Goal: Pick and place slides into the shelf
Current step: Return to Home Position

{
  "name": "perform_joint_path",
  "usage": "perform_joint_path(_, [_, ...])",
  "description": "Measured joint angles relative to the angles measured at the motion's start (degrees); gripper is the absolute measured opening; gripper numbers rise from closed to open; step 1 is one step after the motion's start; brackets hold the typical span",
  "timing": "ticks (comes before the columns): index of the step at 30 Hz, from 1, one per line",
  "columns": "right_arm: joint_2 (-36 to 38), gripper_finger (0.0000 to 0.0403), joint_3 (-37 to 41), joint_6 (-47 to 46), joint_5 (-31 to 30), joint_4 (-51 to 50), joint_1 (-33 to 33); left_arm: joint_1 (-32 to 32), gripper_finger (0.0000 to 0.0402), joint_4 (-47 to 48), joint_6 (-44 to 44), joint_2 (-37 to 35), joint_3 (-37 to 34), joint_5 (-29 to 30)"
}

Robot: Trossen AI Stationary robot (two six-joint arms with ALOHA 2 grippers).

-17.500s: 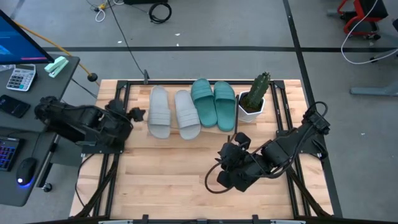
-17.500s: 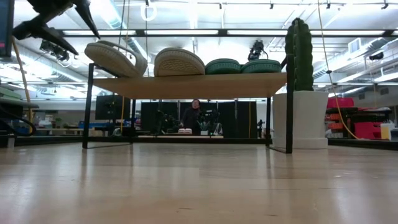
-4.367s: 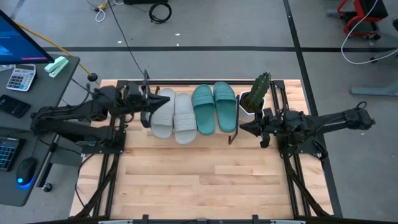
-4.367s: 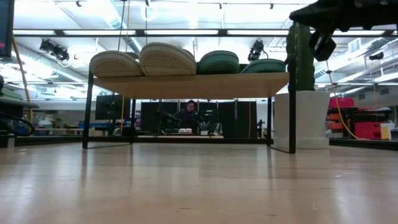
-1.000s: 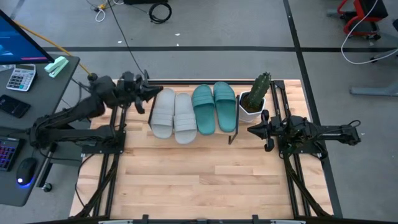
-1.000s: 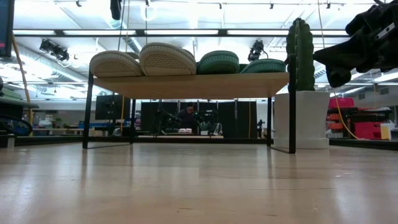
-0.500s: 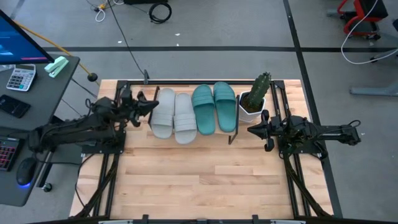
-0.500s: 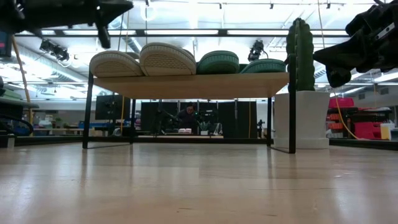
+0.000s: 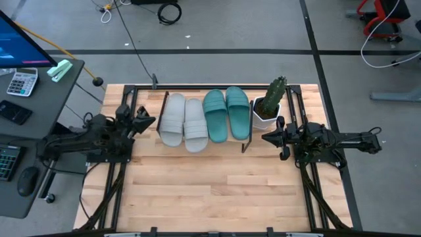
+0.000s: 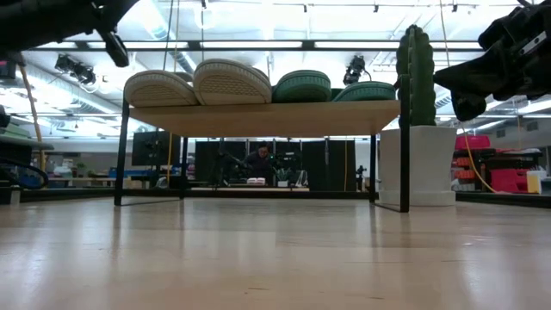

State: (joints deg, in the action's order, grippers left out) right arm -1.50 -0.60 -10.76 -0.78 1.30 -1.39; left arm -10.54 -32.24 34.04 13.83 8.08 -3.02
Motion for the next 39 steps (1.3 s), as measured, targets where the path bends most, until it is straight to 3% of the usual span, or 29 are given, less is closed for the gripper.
perform_joint_path(11, [-0.01, 0.0040, 0.00, -0.01, 0.00, 0.00, 0.00, 9.73, 0.0000, 6.04, -8.73, -2.80, -1.12, 9.07])
perform_joint_path(21, [0.00, 0.0037, 0.00, 0.00, 0.00, 0.00, 0.00, 10.20, 0.0000, 9.64, -11.74, -3.12, -1.12, 9.26])
perform_joint_path(34, [0.00, 0.0040, 0.00, -0.01, 0.00, 0.00, 0.01, 10.20, 0.0000, 16.36, -14.90, -13.49, -1.10, 9.26])
perform_joint_path(39, [0.00, 0.0039, 0.00, -0.02, 0.00, 0.00, 0.02, 10.20, 0.0000, 17.87, -15.16, -13.67, -1.10, 9.23])
